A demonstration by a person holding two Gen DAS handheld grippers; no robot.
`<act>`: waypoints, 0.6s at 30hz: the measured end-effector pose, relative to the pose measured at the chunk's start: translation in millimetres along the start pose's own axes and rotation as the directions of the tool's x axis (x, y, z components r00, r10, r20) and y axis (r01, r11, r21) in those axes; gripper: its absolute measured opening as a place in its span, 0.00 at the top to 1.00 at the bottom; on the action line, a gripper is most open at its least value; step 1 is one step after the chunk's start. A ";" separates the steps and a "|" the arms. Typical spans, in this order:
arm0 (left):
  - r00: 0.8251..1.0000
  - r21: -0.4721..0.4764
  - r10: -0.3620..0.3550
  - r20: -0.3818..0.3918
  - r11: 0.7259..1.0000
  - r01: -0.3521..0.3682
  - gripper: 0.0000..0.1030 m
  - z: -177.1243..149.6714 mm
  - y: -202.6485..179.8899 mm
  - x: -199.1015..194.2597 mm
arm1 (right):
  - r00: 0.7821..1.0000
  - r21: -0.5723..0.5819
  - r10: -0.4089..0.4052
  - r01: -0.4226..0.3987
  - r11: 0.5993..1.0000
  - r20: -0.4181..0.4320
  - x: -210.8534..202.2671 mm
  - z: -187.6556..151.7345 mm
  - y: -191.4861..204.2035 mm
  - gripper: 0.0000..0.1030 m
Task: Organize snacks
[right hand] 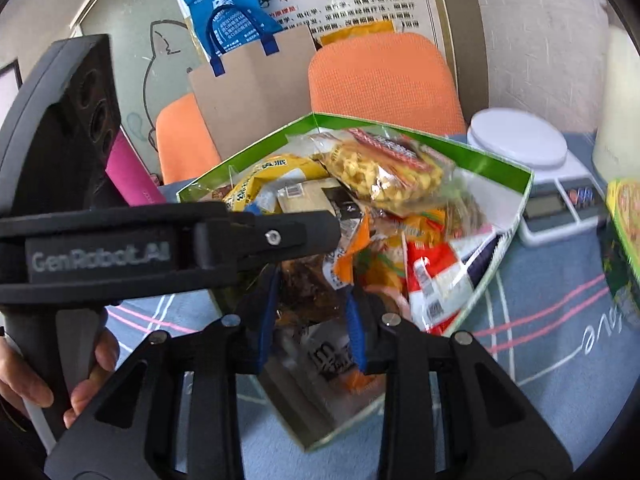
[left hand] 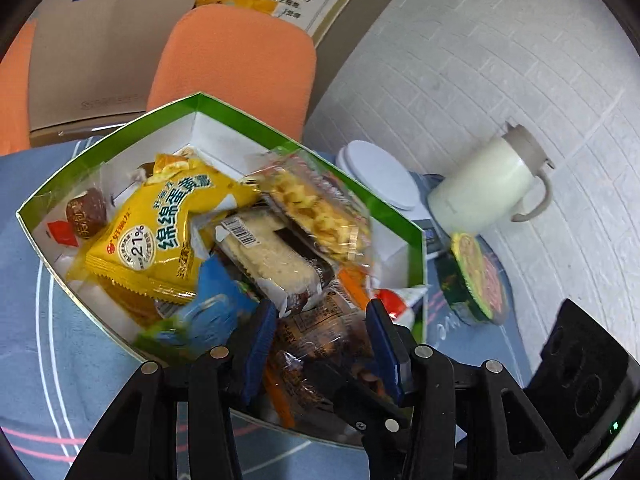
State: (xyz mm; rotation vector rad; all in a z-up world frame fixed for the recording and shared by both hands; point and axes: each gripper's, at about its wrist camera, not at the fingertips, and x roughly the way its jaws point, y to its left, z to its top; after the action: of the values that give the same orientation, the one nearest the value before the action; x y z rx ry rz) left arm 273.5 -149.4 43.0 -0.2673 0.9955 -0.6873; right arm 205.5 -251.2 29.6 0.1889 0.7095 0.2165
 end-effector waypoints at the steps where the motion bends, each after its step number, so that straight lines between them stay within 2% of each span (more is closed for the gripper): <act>1: 1.000 -0.018 -0.008 -0.001 1.000 0.008 0.54 0.7 4.4 0.7 | 1.000 -0.009 -0.009 0.009 1.000 -0.002 1.1 0.5 2.0 0.67; 3: 1.000 -0.041 -0.018 -0.001 0.999 0.018 0.54 1.8 9.1 -0.7 | 1.000 -0.019 -0.013 0.013 1.000 -0.001 -0.1 -0.3 2.6 0.67; 6: 1.000 -0.018 0.001 0.012 1.000 -0.001 0.52 0.4 5.7 -9.5 | 1.000 -0.048 -0.018 0.018 0.999 0.010 -5.7 -3.6 2.3 0.64; 7: 1.000 -0.012 0.007 0.016 1.000 -0.007 0.47 -0.8 3.5 -13.7 | 0.999 -0.063 -0.027 0.028 0.998 0.019 -7.8 -5.0 4.1 0.61; 8: 1.000 -0.007 0.017 0.024 1.000 -0.016 0.38 -3.0 0.9 -19.6 | 0.999 -0.089 -0.037 0.040 0.995 0.034 -13.0 -6.7 7.2 0.50; 9: 0.999 -0.003 0.027 0.036 1.000 -0.027 0.33 -5.7 -1.5 -25.7 | 0.998 -0.103 -0.043 0.048 0.993 0.049 -18.0 -8.4 9.7 0.35; 11: 0.998 0.011 0.029 0.064 0.999 -0.030 0.20 -12.2 -6.8 -40.6 | 0.994 -0.138 -0.057 0.070 0.988 0.093 -29.6 -11.7 16.6 0.25; 13: 0.994 0.016 0.037 0.100 0.999 -0.038 0.15 -18.3 -12.1 -57.6 | 0.989 -0.181 -0.078 0.100 0.978 0.128 -42.5 -17.4 23.9 0.20; 15: 0.987 0.020 0.067 0.147 0.997 -0.071 0.09 -27.2 -16.8 -78.5 | 0.982 -0.210 -0.113 0.145 0.967 0.154 -55.1 -25.0 29.4 0.10; 16: 0.981 0.019 0.094 0.167 0.995 -0.098 0.04 -32.2 -18.8 -88.9 | 0.977 -0.216 -0.137 0.170 0.961 0.162 -61.1 -29.1 31.2 0.07; 18: 0.966 0.013 0.138 0.218 0.989 -0.145 0.01 -44.6 -21.4 -110.1 | 0.972 -0.210 -0.163 0.197 0.957 0.170 -70.9 -34.9 32.9 0.01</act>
State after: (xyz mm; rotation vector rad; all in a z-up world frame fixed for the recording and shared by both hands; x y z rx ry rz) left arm 188.0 -90.8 104.9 -0.2377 0.7868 -0.5295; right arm 125.8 -234.7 55.9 -0.0774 0.5420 0.1049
